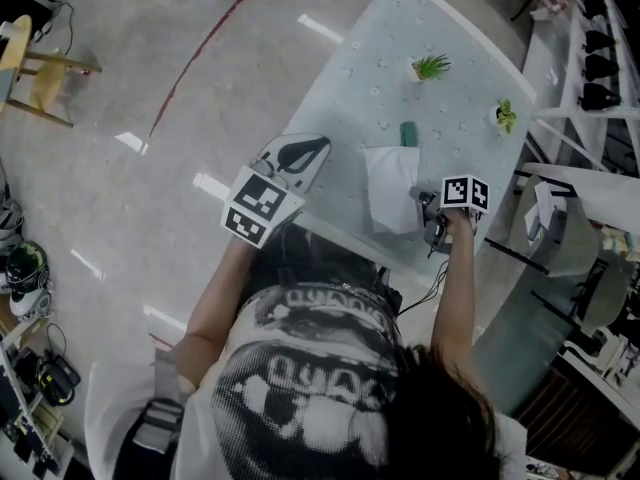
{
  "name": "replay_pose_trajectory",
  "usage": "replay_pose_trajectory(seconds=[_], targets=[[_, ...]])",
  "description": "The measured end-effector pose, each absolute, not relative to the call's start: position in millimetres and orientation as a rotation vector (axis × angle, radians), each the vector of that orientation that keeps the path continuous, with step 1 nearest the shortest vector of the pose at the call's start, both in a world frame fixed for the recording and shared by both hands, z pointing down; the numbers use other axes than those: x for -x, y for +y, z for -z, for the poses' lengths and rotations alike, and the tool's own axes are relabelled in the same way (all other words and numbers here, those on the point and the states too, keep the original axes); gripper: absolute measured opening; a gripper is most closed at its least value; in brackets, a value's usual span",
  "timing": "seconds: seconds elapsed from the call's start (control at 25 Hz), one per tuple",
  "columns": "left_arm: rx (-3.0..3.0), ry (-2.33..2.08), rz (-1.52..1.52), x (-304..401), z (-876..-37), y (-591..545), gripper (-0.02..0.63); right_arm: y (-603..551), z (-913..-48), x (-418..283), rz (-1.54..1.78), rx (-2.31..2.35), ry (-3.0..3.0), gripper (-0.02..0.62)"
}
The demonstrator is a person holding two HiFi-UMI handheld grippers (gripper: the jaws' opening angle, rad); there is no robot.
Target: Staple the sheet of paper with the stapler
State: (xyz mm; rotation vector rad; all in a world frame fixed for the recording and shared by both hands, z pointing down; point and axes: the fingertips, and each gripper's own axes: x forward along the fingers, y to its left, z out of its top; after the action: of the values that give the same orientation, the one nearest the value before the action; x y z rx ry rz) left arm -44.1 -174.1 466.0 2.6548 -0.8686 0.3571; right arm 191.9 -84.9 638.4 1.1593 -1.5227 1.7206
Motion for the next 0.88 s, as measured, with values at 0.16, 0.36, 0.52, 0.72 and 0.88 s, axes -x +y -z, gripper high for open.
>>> replay_pose_trajectory(seconds=[0.16, 0.36, 0.52, 0.72, 0.88], targets=[[-2.654, -0.869, -0.361, 43.4, -464.7, -174.7, 0.004, -86.0, -636.8, -194.5, -1.722, -1.109, -1.506, 0.01], [-2.662, -0.858, -0.366, 38.2, -464.1, -173.3, 0.005, -81.0, -639.4, -191.3, -1.75, -1.016, -1.492, 0.011], [-2.665, -0.852, -0.371, 35.3, -464.8, -171.8, 0.005, -79.9, -640.7, -192.3, -1.779, -1.017, -1.492, 0.01], [-2.662, -0.852, -0.374, 34.6, -466.2, -173.2, 0.005, -90.5, -638.1, -195.7, -1.811, -1.029, -1.5, 0.011], [-2.657, -0.863, -0.376, 36.1, -467.2, -171.1, 0.005, -90.7, -639.6, -195.4, -1.75, -1.057, -1.518, 0.015]])
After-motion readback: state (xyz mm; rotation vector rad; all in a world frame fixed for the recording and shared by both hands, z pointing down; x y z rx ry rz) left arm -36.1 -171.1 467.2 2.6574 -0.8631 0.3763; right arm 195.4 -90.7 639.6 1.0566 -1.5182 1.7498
